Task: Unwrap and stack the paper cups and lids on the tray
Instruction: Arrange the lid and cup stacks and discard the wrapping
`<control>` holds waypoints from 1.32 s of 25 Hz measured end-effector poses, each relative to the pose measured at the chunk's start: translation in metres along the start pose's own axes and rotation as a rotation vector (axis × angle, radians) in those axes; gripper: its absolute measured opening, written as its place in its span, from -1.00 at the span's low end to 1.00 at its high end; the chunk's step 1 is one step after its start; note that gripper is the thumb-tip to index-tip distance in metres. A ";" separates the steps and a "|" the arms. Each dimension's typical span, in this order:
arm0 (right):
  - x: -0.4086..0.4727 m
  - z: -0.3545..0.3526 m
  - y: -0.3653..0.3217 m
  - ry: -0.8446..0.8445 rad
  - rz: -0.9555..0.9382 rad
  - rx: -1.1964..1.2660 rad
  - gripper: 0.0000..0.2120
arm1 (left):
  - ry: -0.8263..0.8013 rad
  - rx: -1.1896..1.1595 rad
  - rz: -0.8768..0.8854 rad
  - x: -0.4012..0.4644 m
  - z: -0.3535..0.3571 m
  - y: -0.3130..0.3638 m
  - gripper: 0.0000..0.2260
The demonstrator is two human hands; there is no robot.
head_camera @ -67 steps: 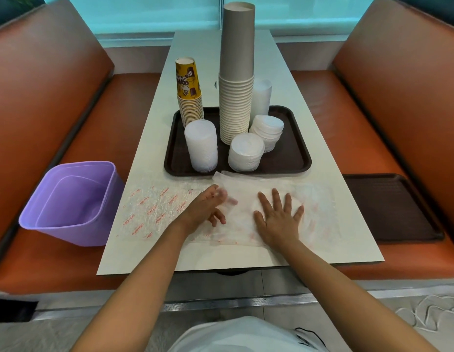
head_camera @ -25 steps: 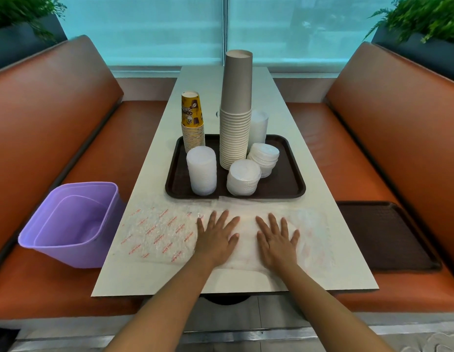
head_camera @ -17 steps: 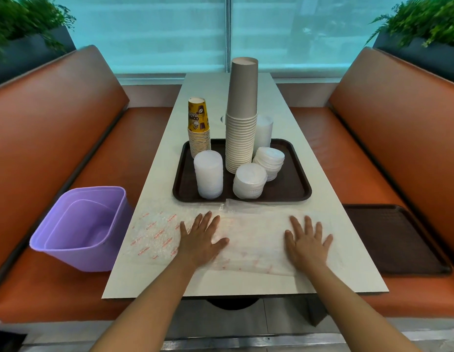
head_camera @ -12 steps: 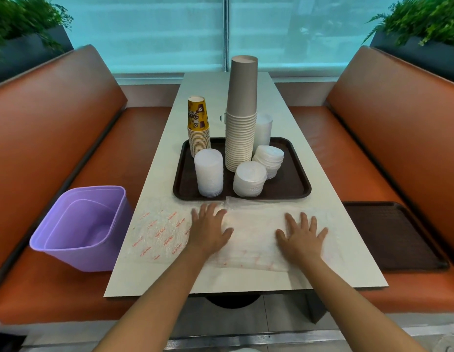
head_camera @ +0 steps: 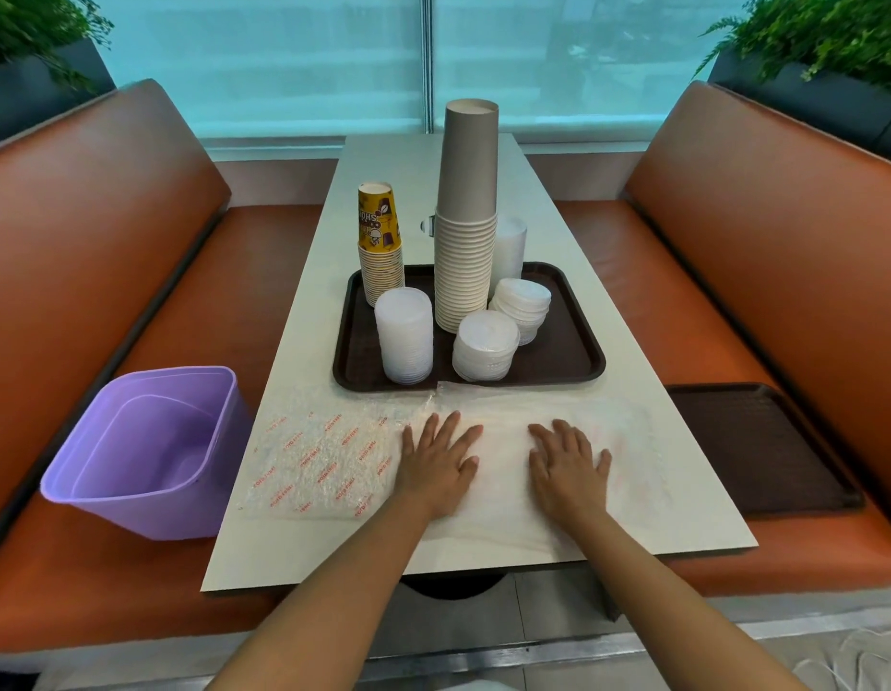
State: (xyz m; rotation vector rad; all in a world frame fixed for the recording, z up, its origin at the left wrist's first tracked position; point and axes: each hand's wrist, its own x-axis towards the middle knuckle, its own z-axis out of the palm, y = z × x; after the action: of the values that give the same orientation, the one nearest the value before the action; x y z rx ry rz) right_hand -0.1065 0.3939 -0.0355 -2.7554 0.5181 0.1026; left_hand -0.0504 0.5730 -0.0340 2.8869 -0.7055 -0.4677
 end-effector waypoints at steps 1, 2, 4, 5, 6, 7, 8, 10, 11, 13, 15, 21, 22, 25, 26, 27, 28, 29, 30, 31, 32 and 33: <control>0.001 -0.001 0.006 0.010 0.048 -0.012 -0.55 | -0.008 0.002 -0.001 0.000 0.000 -0.001 -0.54; 0.002 -0.002 0.011 0.018 0.097 -0.027 -0.53 | -0.003 0.002 -0.005 0.000 0.000 -0.002 -0.53; 0.003 -0.006 0.015 0.043 0.185 -0.063 -0.48 | 0.013 -0.010 -0.009 -0.001 0.001 -0.003 -0.51; 0.005 -0.008 0.016 0.060 0.215 -0.079 -0.46 | 0.022 -0.030 -0.006 0.000 0.001 -0.005 -0.51; 0.007 -0.010 0.016 0.082 0.232 -0.087 -0.46 | 0.042 -0.077 0.007 0.001 0.000 -0.006 -0.52; 0.009 -0.012 0.014 0.111 0.235 -0.082 -0.46 | 0.092 -0.179 0.023 0.001 -0.002 -0.008 -0.55; 0.012 -0.015 0.010 0.149 0.221 -0.065 -0.48 | 0.183 -0.328 0.038 0.001 -0.006 -0.009 -0.60; 0.016 -0.017 0.000 0.259 0.140 0.018 -0.52 | 0.488 -0.576 0.028 0.001 -0.017 -0.012 -0.71; 0.020 -0.018 -0.006 0.309 0.087 0.084 -0.55 | 0.642 -0.622 -0.017 0.002 -0.024 -0.015 -0.73; 0.026 -0.022 -0.020 0.351 0.012 0.279 -0.58 | 0.822 -0.701 -0.161 0.007 -0.038 -0.023 -0.62; 0.030 -0.028 -0.030 0.318 -0.008 0.493 -0.60 | 0.840 -0.799 -0.280 0.014 -0.053 -0.031 -0.44; 0.053 -0.039 -0.040 0.254 -0.002 0.707 -0.61 | 0.708 -0.951 -0.383 0.038 -0.065 -0.044 -0.08; 0.060 -0.042 -0.041 0.246 -0.003 0.713 -0.61 | 0.706 -0.953 -0.380 0.043 -0.066 -0.045 -0.04; 0.080 -0.049 -0.046 0.172 0.000 0.742 -0.57 | 0.673 -0.999 -0.383 0.056 -0.068 -0.045 0.04; 0.087 -0.051 -0.048 0.145 0.002 0.767 -0.55 | 0.657 -1.015 -0.385 0.061 -0.069 -0.045 0.05; 0.094 -0.052 -0.050 0.114 0.015 0.806 -0.53 | 0.647 -1.023 -0.387 0.065 -0.070 -0.045 0.06; 0.100 -0.053 -0.052 0.076 0.038 0.850 -0.50 | 0.641 -1.028 -0.394 0.069 -0.071 -0.044 0.08; 0.106 -0.054 -0.054 0.030 0.062 0.887 -0.47 | 0.638 -1.033 -0.406 0.073 -0.072 -0.044 0.09; 0.110 -0.056 -0.055 -0.015 0.080 0.917 -0.45 | 0.639 -1.036 -0.414 0.077 -0.072 -0.044 0.09; 0.114 -0.057 -0.057 -0.055 0.086 0.946 -0.44 | 0.640 -1.034 -0.419 0.080 -0.071 -0.044 0.10; 0.117 -0.058 -0.059 -0.083 0.077 0.974 -0.45 | 0.643 -1.033 -0.420 0.083 -0.070 -0.045 0.09; 0.117 -0.059 -0.060 -0.099 0.064 1.001 -0.46 | 0.646 -1.035 -0.420 0.085 -0.069 -0.045 0.08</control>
State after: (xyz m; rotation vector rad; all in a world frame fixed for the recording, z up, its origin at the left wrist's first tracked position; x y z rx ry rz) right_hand 0.0252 0.3872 0.0233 -1.7497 0.4566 -0.0110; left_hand 0.0629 0.5769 -0.0005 1.9498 0.2246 0.0909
